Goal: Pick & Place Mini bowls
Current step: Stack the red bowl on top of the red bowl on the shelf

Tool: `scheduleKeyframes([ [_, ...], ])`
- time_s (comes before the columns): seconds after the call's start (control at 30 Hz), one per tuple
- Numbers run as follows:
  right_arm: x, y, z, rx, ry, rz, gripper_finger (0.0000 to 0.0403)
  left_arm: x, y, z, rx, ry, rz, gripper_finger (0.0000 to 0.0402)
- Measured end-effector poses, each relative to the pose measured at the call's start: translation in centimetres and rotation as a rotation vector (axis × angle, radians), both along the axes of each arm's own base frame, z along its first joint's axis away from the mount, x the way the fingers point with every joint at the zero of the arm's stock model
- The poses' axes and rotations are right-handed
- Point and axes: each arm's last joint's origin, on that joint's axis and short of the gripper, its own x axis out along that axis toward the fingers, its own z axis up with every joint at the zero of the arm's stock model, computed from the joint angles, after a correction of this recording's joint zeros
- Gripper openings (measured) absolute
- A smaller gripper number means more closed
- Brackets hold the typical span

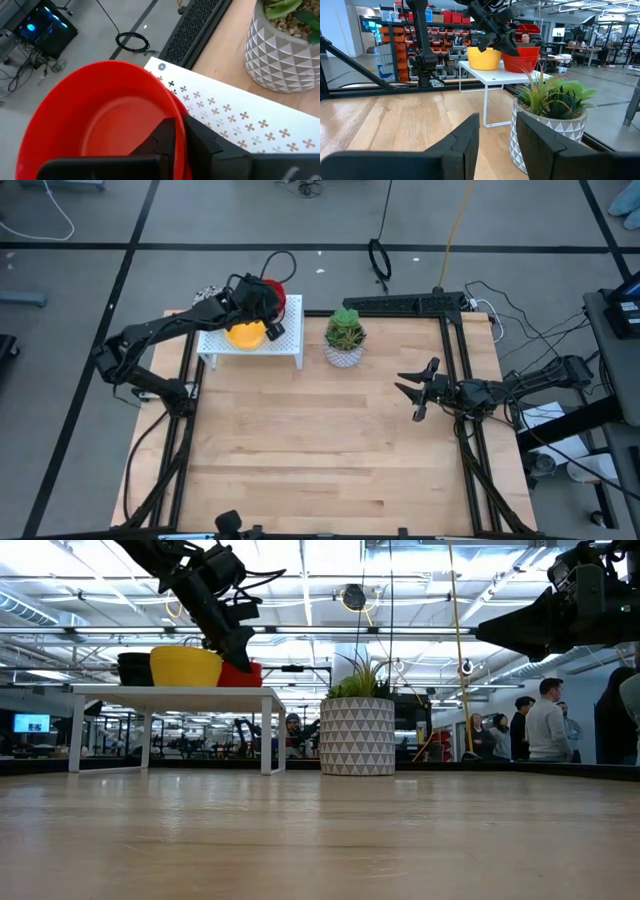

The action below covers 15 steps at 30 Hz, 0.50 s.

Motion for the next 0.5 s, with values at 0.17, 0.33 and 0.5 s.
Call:
scheduleKeyframes([
  [0.17,0.0,0.0,0.0,0.0,0.0,0.0,0.0116,0.0,-0.1,0.1,-0.007,-0.011,0.009,0.0083],
  [0.33,0.0,0.0,0.0,0.0,0.0,0.0,0.0116,-0.3,-0.2,0.4,0.016,-0.007,0.034,0.0144],
  [0.5,0.0,0.0,0.0,0.0,0.0,0.0,0.0116,-1.1,-1.0,2.1,0.076,-0.034,0.043,0.0187],
])
